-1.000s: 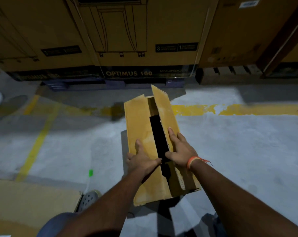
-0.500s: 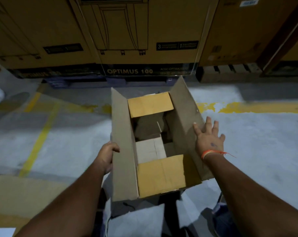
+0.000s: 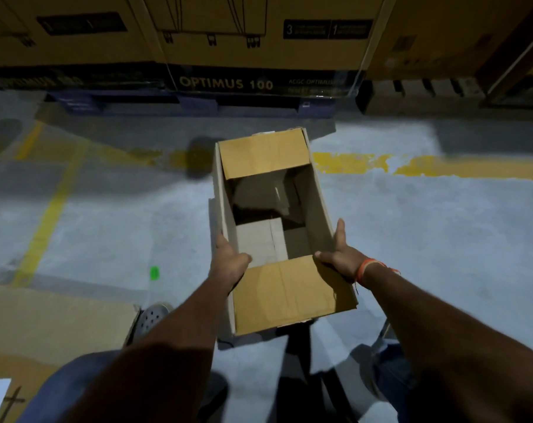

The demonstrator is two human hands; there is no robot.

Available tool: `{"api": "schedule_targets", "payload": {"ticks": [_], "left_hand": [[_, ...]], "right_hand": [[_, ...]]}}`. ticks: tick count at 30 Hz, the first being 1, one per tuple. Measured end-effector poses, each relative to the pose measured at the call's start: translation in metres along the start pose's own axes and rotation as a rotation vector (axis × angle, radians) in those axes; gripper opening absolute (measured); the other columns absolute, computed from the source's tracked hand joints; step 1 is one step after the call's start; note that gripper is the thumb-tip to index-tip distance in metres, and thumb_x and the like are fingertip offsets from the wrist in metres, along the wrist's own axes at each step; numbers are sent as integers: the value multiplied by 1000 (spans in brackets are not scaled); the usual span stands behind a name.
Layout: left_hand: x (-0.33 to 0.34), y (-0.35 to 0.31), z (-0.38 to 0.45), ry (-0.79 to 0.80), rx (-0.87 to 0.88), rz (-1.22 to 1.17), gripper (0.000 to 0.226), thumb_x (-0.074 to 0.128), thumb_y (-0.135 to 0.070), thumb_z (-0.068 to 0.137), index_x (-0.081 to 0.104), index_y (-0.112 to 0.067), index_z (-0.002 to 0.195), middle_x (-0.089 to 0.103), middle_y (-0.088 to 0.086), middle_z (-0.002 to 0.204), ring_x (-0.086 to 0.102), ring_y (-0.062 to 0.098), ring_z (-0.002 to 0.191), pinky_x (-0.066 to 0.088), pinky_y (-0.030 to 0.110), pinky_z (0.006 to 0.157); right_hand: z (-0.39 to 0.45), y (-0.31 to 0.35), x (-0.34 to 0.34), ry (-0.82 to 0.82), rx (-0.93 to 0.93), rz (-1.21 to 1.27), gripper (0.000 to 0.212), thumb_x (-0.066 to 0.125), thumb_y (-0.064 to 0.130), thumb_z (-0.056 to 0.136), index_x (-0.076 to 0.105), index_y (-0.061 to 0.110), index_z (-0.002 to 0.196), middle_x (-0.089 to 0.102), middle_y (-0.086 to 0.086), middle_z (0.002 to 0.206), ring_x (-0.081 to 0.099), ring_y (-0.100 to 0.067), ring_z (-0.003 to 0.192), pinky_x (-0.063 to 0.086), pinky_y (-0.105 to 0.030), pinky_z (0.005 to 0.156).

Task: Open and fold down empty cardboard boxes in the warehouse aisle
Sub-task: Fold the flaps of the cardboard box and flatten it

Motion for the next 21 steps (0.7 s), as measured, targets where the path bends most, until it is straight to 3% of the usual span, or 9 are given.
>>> {"api": "schedule_targets", "payload": {"ticks": [4, 6, 8, 11, 13, 15, 17, 19, 21], "left_hand": [[-24, -14, 16, -71, 196, 57, 73, 51, 4, 92, 30, -21, 158, 63, 16, 130, 60, 26, 104, 52, 32, 84], [-40, -28, 26, -70, 268, 80, 75, 50, 5, 93, 31, -25, 159, 63, 11, 131, 59, 23, 104, 48, 29, 83], [-48, -42, 31, -33, 316, 203, 78, 49, 2, 96, 17, -24, 162, 57, 8, 137, 57, 24, 110, 48, 31, 85], [-45, -47, 23, -3, 302, 624, 79, 53, -25, 102, 3, -30, 163, 3, 15, 169, 21, 41, 150, 33, 50, 116], [-35, -48, 2, 51, 306, 846, 56, 45, -51, 103, 30, -43, 156, -28, 8, 166, -11, 42, 154, 11, 61, 120], [-29, -55, -25, 82, 326, 860, 45, 38, -57, 104, 61, -37, 137, -10, 4, 171, -6, 36, 156, 9, 62, 120], [-35, -66, -48, 15, 277, 771, 52, 34, -56, 104, 73, -25, 117, 43, 10, 156, 37, 34, 143, 29, 55, 115], [-49, -80, -67, -25, 246, 771, 48, 41, -55, 101, 69, -19, 88, 69, 10, 114, 60, 25, 94, 48, 41, 91], [-58, -84, -80, 135, 200, 780, 41, 55, -51, 96, 69, -17, 77, 70, 7, 93, 60, 19, 77, 51, 35, 77]], "right_hand": [[2, 5, 1, 21, -88, -104, 106, 59, 20, 99, -31, 43, 149, 35, -26, 156, 61, -24, 89, 49, -34, 81], [0, 16, 8, 43, -130, -110, 96, 55, 19, 101, -21, 47, 153, 45, -26, 148, 61, -22, 91, 51, -31, 75], [0, 23, 14, 48, -128, -136, 77, 51, 27, 103, 0, 46, 158, 41, -21, 152, 57, -27, 110, 52, -33, 86], [-5, 29, 26, 50, -97, -307, 56, 42, 53, 103, 38, 31, 154, 37, -16, 151, 45, -36, 132, 36, -44, 111], [-10, 36, 26, -26, -100, -303, 63, 39, 64, 99, 57, 22, 142, 27, -14, 156, 38, -37, 139, 32, -46, 115], [-22, 54, 18, -164, -184, -347, 66, 41, 65, 98, 74, 12, 117, 12, -12, 165, 24, -34, 149, 29, -45, 119], [-43, 77, 8, -289, -284, -429, 66, 42, 61, 99, 78, 7, 90, 28, -11, 162, 32, -29, 146, 37, -41, 113], [-65, 90, 4, -291, -316, -426, 63, 44, 60, 99, 71, 9, 73, 65, -14, 121, 62, -26, 110, 51, -33, 85], [-72, 85, 12, -113, -264, -351, 56, 55, 57, 94, 67, 8, 71, 65, -9, 80, 63, -25, 81, 48, -33, 70]]}}
Point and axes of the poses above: each hand's wrist, its own z-axis towards the middle knuckle, its own x-axis out of the palm, y = z × x, the point moved 8 cm from there along z, towards the middle knuckle
